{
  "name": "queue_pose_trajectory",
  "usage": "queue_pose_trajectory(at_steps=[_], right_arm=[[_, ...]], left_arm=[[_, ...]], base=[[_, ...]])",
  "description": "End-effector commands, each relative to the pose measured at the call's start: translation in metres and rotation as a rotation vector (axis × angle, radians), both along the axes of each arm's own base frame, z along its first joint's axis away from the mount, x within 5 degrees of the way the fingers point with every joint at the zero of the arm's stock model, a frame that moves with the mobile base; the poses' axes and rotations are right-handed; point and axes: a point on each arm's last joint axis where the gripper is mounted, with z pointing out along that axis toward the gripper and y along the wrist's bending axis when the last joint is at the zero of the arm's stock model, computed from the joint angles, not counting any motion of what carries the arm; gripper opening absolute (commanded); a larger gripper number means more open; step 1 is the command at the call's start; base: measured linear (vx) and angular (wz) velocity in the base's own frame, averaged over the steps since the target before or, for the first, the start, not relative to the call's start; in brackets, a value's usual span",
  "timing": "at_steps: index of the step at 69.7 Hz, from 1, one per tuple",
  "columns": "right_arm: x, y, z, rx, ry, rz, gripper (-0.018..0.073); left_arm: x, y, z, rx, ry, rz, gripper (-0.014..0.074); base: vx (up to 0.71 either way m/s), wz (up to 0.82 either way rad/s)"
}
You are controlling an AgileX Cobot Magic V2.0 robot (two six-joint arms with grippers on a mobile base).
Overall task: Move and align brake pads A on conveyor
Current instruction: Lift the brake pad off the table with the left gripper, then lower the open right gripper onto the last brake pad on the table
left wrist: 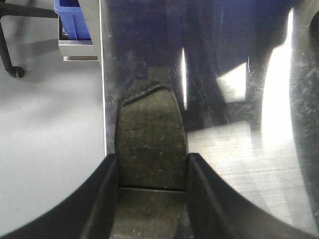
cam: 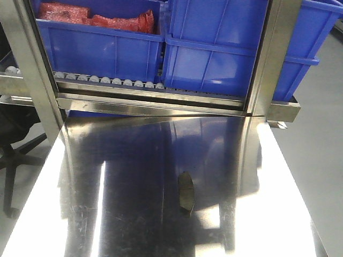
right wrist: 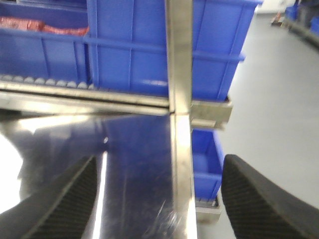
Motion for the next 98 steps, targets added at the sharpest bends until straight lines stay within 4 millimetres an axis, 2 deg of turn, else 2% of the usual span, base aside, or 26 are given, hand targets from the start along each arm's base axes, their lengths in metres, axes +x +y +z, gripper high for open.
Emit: queue_pose_trajectory(at_steps=[1, 9, 13, 30, 38, 48, 61, 73, 83, 98], right_arm=[[0.03, 0.002, 0.012, 0.029, 0.017, 0.015, 0.0498], [0.077, 0.003, 0.009, 0.05, 0.117, 0.014, 0.0498], [0.107, 0.003, 0.005, 0.053, 0.178, 0.005, 0.0498], [0.225, 0.011, -0.033, 0.12, 0.544, 0.026, 0.0498], [0.269, 0.036, -0.049, 0.054, 0.683, 0.112, 0.0498], [0.314, 0.083, -0.071, -0.017, 0.853, 0.198, 0.0498], [0.347, 0.152, -0.104, -0.081, 1.049, 0.274, 0.0498], [0.357, 0.195, -0.121, -0.134, 1.113, 0.286, 0.0498], [0.357, 0.207, -0.128, -0.11, 1.104, 0.261, 0.0498], [0.361, 0.212, -0.129, -0.082, 1.06, 0.239, 0.0498]], left_arm=[[0.003, -0.002, 0.012, -0.031, -0.082, -0.004, -0.0006], [0.003, -0.001, 0.012, -0.03, -0.081, -0.003, -0.0006], [0.003, -0.001, 0.012, -0.029, -0.081, -0.003, -0.0006], [0.003, -0.001, 0.012, -0.029, -0.081, -0.003, -0.0006], [0.003, -0.001, 0.012, -0.029, -0.08, -0.003, -0.0006], [0.003, -0.001, 0.012, -0.029, -0.081, -0.003, -0.0006], [0.003, -0.001, 0.012, -0.029, -0.081, -0.003, -0.0006], [0.003, -0.001, 0.012, -0.029, -0.081, -0.003, -0.0006], [0.003, -0.001, 0.012, -0.029, -0.081, -0.003, -0.0006], [0.003, -0.001, 0.012, -0.029, -0.081, -0.003, -0.0006]], base=[[0.0, 0.0], [0.0, 0.0], [0.0, 0.0], [0.0, 0.0], [0.0, 0.0], [0.0, 0.0], [0.0, 0.0], [0.0, 0.0], [0.0, 0.0], [0.0, 0.0]])
